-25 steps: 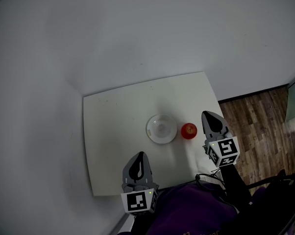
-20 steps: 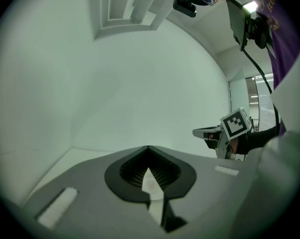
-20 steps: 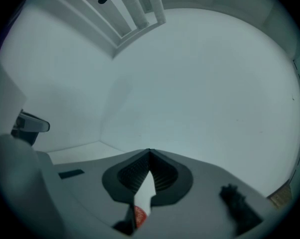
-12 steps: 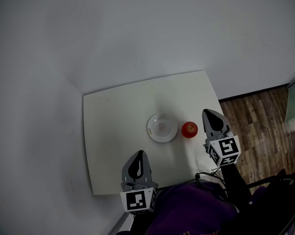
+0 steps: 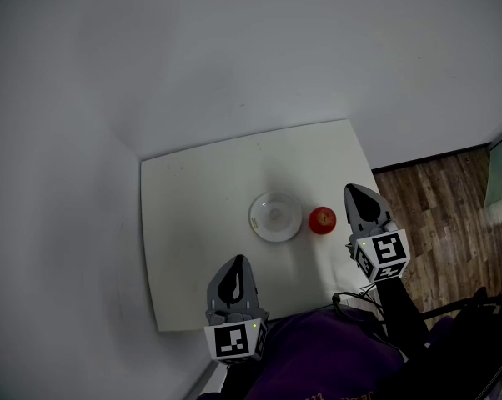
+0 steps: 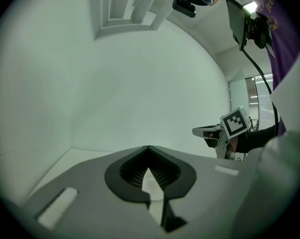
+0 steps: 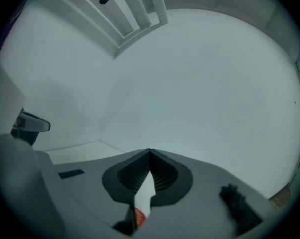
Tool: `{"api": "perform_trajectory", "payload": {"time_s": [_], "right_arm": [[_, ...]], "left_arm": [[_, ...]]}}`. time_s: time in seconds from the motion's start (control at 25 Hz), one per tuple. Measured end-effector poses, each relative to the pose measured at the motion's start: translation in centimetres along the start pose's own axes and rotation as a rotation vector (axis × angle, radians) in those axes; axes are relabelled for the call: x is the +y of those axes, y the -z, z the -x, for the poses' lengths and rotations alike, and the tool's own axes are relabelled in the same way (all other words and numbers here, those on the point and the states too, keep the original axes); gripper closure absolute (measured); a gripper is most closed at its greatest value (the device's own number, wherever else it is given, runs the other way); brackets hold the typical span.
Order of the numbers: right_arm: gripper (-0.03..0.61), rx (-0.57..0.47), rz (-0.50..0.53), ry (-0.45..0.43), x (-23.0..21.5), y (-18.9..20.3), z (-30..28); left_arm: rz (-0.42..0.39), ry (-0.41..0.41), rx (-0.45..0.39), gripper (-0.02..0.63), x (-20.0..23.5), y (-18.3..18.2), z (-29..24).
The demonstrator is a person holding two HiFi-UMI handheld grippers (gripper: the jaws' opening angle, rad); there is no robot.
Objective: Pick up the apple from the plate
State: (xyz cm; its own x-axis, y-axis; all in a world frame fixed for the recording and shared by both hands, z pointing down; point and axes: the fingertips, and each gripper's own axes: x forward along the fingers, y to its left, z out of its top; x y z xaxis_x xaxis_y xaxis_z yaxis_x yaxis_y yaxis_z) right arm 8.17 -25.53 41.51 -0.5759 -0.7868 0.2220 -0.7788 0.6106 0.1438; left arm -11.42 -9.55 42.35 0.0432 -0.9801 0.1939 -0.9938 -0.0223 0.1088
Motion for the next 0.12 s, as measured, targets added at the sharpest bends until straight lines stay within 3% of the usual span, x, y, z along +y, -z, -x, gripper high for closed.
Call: {"api": "perform_trajectory", "payload": {"time_s": [0.12], "right_arm": [[0.569, -0.003, 0.002, -0.002, -0.03, 0.11, -0.04]], "left_arm": [[-0.002, -0.011, 0.023, 0.607, 0.11, 0.14, -0.02]]}}
